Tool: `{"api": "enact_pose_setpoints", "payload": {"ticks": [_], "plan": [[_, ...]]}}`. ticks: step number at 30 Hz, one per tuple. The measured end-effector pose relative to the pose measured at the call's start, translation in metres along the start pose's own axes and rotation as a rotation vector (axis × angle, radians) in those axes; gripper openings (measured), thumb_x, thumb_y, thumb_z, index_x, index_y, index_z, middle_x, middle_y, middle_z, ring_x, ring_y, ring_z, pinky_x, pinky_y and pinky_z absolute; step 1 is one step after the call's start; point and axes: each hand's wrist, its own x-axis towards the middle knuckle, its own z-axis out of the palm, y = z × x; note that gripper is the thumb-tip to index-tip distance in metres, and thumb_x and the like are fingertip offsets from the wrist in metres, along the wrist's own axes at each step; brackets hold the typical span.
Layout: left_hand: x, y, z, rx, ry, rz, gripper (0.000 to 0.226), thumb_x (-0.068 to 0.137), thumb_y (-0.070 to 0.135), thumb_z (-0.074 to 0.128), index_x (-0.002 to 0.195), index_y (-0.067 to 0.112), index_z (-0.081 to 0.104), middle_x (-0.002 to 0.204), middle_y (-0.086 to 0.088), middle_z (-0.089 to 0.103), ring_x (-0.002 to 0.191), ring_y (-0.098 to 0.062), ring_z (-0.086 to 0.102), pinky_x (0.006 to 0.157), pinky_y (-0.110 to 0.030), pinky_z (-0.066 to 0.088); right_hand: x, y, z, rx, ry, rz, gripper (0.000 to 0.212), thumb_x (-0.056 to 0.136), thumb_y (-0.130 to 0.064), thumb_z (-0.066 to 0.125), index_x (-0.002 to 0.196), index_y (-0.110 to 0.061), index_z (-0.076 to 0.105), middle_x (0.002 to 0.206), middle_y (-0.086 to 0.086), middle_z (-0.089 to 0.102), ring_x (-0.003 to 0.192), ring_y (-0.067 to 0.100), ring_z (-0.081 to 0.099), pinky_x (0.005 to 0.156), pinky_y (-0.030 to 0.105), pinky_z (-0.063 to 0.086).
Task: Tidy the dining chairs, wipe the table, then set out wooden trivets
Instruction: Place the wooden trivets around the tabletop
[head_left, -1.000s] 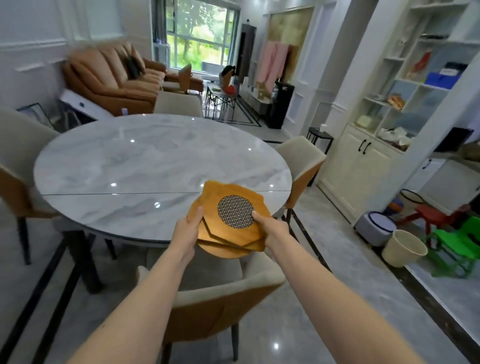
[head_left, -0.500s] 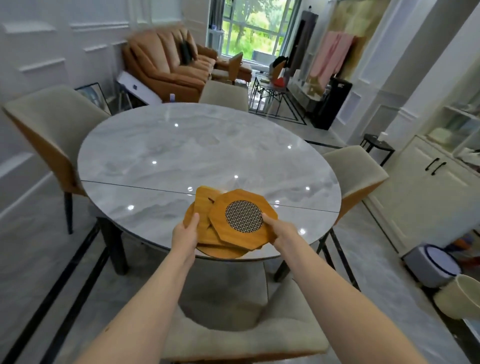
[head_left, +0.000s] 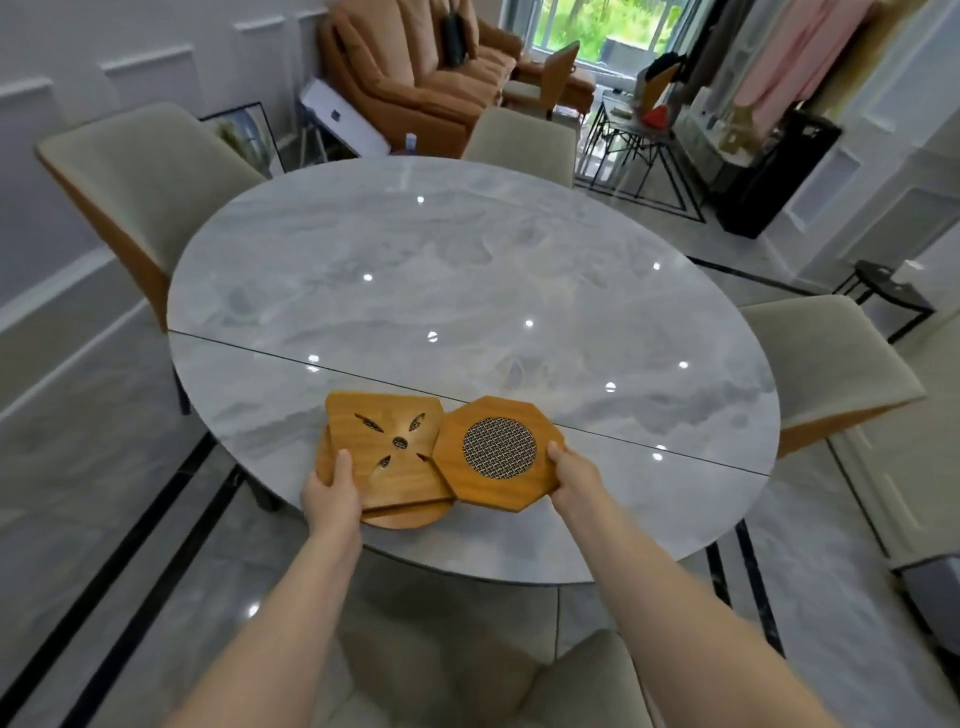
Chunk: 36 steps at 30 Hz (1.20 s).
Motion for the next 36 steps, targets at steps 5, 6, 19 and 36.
{"api": "enact_pose_setpoints", "payload": {"ticks": [5,6,19,36], "plan": [[0.028,-0.007,-0.008,0.005,0.083,0.001,0.038,0.098,0.029,0.049,0.129,0.008,0.052,0.119,-0.004,0.058,0.11,-0.02,0.055,0.087,-0.031,0.043,0.031,0.018,0.011,-0.038,0.064,0.007,0.032,0.096,-0.007,0.053,0.127,0.002,0.055,0.122,0.019,0.061,0.103,0.03,0.061,0.095,0.041,0.049],[0.033,-0.008,-0.009,0.01,0.087,0.002,0.037,0.098,0.029,0.049,0.129,0.008,0.052,0.12,-0.005,0.058,0.11,-0.02,0.055,0.087,-0.03,0.043,0.034,0.021,0.013,-0.05,0.073,0.012,0.031,0.097,-0.008,0.052,0.126,0.002,0.055,0.123,0.02,0.061,0.105,0.03,0.061,0.095,0.04,0.049],[0.071,-0.021,-0.015,0.008,0.021,-0.024,0.028,0.097,0.038,0.049,0.12,0.022,0.054,0.117,-0.001,0.06,0.108,-0.021,0.057,0.096,-0.041,0.046,0.072,0.039,0.029,-0.434,0.212,-0.188,0.027,0.093,-0.018,0.058,0.116,-0.004,0.065,0.116,0.013,0.066,0.107,0.029,0.06,0.092,0.036,0.048],[0.072,-0.014,-0.02,-0.049,0.04,-0.018,0.034,0.096,0.037,0.049,0.126,0.021,0.054,0.115,0.002,0.06,0.108,-0.019,0.057,0.093,-0.038,0.047,0.036,0.088,0.035,-1.609,-0.292,-0.617,0.08,0.086,-0.071,0.039,0.149,-0.042,-0.001,0.159,0.002,-0.016,0.144,0.027,-0.022,0.114,0.048,-0.017]]}}
